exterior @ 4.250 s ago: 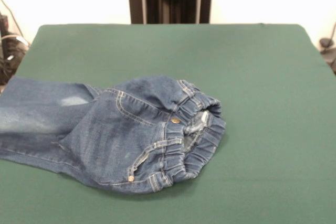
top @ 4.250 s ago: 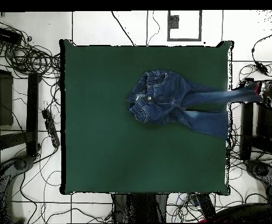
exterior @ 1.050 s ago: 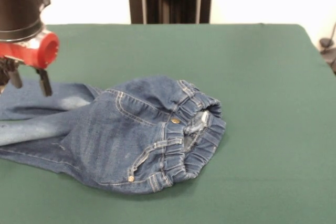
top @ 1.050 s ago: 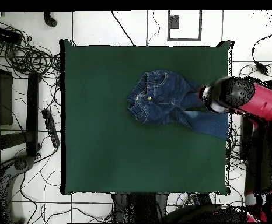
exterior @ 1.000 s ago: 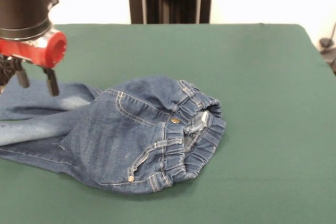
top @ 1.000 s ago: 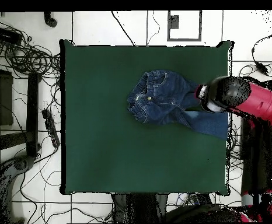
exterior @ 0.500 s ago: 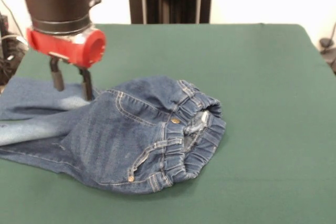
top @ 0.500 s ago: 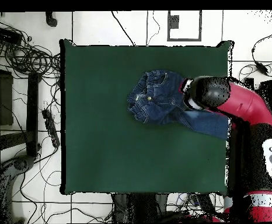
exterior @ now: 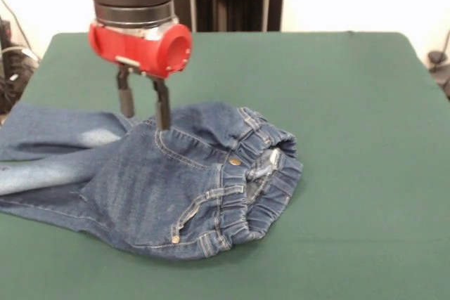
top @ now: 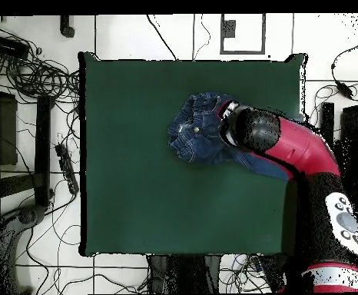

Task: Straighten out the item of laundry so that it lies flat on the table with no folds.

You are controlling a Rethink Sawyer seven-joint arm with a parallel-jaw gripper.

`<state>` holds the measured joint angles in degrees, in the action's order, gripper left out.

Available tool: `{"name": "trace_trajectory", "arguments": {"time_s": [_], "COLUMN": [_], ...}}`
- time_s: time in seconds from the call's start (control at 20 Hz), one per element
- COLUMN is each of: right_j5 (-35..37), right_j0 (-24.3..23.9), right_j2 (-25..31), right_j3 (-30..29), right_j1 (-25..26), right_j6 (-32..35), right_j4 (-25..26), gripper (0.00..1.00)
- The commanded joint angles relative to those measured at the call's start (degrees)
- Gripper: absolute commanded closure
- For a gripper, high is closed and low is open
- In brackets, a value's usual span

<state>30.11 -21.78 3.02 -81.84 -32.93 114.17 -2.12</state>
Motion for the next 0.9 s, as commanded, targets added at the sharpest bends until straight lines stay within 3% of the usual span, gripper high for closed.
{"name": "trace_trajectory", "arguments": {"time_s": [0.05, 0.3, 0.9], "right_j5": [-1.0, 2.4, 6.0], "right_j0": [6.8, 12.4, 20.9], "right_j2": [-1.3, -6.1, -11.7], "right_j3": [-10.6, -8.7, -6.5], "right_j1": [1.7, 4.6, 8.8], "right_j6": [20.4, 29.0, 37.9], "right_j4": [-6.4, -11.9, -17.2], "gripper": [0.0, 0.0, 0.0]}}
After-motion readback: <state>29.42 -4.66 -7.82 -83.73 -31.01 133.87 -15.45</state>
